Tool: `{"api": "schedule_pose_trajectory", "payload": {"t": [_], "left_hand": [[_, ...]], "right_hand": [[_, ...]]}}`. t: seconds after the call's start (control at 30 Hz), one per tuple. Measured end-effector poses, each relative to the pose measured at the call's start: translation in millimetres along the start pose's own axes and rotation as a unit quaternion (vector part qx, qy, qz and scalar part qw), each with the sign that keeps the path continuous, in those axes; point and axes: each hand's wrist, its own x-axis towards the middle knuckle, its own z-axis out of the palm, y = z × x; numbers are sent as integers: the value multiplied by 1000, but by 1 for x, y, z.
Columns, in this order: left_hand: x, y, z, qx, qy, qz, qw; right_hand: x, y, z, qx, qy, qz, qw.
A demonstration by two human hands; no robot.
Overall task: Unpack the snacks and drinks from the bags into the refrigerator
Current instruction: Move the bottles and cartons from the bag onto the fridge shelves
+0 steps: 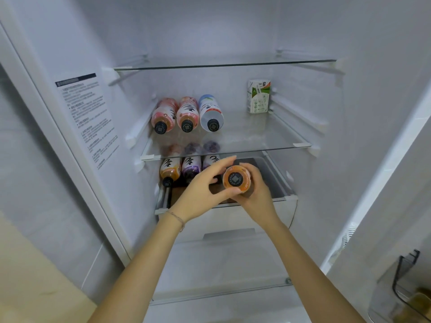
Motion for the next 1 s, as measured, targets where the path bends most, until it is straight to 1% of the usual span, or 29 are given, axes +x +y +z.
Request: {"api": "schedule_pose_trajectory", "payload": {"t": [0.1, 0.27, 0.33, 0.43, 0.53, 0.6, 0.67, 0.73, 0.8, 0.9, 1.0], "left_hand": [[5, 2, 6, 24, 24, 10, 999], [11, -6, 11, 8, 41, 17, 999], [10, -14, 17, 35, 43, 26, 998], [12, -32, 31, 71, 85, 23, 994], [20, -41, 41, 112, 49, 17, 992], [25, -47, 44, 127, 40, 4, 991], [25, -55, 46, 110, 49, -21, 992], [22, -61, 50, 65, 66, -49, 994], [21, -61, 55, 42, 66, -66, 995], [26, -61, 53, 38, 52, -72, 995], [35, -63, 40, 70, 53, -69, 994]], "right_hand": [[4, 8, 1, -8, -9, -4, 1000], [5, 12, -6, -8, -21, -15, 1000], [0, 15, -12, -16, -30, -2, 999], [-10, 20, -10, 16, -41, 13, 999], [-9, 29, -2, -39, 6, -3, 999], [-4, 36, -3, -46, 12, 16, 999], [2, 42, -1, -36, -16, 47, 998], [4, 45, 2, -15, -56, 79, 995], [9, 48, 6, -32, -95, 94, 990], [22, 48, 6, -74, -114, 89, 987], [35, 45, 0, -59, -131, 91, 985]]}}
